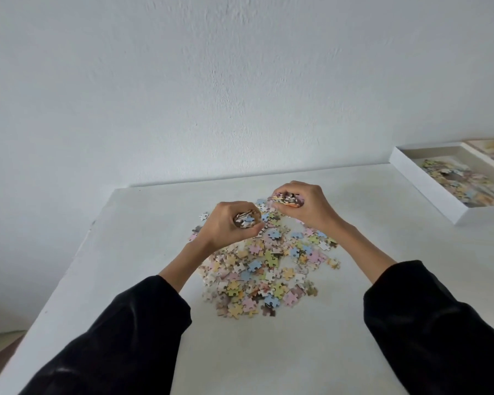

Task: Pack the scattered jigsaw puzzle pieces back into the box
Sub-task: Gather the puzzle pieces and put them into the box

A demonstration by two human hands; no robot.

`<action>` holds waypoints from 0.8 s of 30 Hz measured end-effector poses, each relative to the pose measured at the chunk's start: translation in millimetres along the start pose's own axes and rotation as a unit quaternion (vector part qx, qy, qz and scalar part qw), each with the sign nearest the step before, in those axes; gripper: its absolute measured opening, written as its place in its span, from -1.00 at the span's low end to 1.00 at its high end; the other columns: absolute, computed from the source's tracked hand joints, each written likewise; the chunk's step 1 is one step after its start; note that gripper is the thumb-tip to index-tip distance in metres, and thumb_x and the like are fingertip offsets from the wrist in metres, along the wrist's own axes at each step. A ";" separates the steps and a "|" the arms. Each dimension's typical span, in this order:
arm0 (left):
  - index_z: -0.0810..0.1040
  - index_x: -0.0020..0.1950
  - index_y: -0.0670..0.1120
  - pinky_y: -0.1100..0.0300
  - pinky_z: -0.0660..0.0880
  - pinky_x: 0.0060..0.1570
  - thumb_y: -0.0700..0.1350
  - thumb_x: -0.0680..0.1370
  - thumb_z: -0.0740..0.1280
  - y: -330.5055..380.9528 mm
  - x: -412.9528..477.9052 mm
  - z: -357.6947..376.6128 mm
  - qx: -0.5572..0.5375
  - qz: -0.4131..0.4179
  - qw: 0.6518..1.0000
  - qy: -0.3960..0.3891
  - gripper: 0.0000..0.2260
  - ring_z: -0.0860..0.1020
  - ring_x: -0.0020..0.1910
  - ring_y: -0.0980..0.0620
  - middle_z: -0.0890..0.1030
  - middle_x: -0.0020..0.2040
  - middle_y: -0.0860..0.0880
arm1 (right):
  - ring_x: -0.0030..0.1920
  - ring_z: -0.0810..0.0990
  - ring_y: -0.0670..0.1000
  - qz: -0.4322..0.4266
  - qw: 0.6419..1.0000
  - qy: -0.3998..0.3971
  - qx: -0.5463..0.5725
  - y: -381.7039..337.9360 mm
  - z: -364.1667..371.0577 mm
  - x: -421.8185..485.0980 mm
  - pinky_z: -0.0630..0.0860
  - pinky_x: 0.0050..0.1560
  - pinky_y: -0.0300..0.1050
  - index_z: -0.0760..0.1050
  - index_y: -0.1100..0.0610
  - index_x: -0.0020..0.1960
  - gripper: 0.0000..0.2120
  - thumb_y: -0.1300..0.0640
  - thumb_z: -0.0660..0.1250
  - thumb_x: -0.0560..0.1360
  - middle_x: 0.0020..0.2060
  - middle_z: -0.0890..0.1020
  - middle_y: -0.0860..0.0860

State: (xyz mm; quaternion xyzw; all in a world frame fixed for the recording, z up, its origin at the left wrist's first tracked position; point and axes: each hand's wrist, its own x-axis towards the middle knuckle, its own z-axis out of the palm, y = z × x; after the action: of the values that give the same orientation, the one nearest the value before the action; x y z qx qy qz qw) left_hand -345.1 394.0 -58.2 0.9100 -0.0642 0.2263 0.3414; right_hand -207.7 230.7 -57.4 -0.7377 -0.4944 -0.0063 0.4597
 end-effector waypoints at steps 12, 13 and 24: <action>0.64 -0.07 -0.08 0.40 0.48 -0.20 -0.09 0.43 0.43 22.4 12.2 12.2 -0.030 0.045 0.999 0.003 -0.88 0.58 -0.20 0.27 0.61 -0.18 0.16 | -0.17 0.61 -0.01 -0.001 0.999 0.053 -0.012 -4.2 -30.1 -1.3 0.51 -0.18 -0.17 0.60 0.15 0.00 -0.81 0.19 0.44 0.39 -0.16 0.63 0.10; 0.64 -0.05 -0.09 0.41 0.48 -0.18 -0.12 0.43 0.44 25.3 14.7 14.3 -0.036 0.044 0.998 0.003 -0.88 0.58 -0.19 0.26 0.63 -0.16 0.13 | -0.17 0.61 -0.01 -0.004 0.998 0.056 -0.015 -2.6 -34.7 -1.0 0.51 -0.19 -0.18 0.61 0.15 0.00 -0.82 0.19 0.44 0.39 -0.16 0.64 0.09; 0.64 -0.04 -0.09 0.17 0.55 -0.20 -0.09 0.43 0.41 73.4 73.5 67.7 -0.053 0.043 0.998 0.013 -0.86 0.60 -0.26 0.13 0.65 -0.23 0.05 | -0.22 0.58 -0.20 -0.014 0.998 0.058 0.026 32.1 -119.2 -6.7 0.46 -0.35 -0.39 0.60 0.15 -0.05 -0.87 0.24 0.43 0.40 -0.15 0.63 0.03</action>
State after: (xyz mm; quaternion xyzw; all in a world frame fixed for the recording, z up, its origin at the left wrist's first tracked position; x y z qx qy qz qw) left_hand -274.8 297.0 -26.2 0.8841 -0.1105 0.2485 0.3799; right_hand -134.5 141.5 -13.2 -0.7166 -0.4774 -0.0426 0.5067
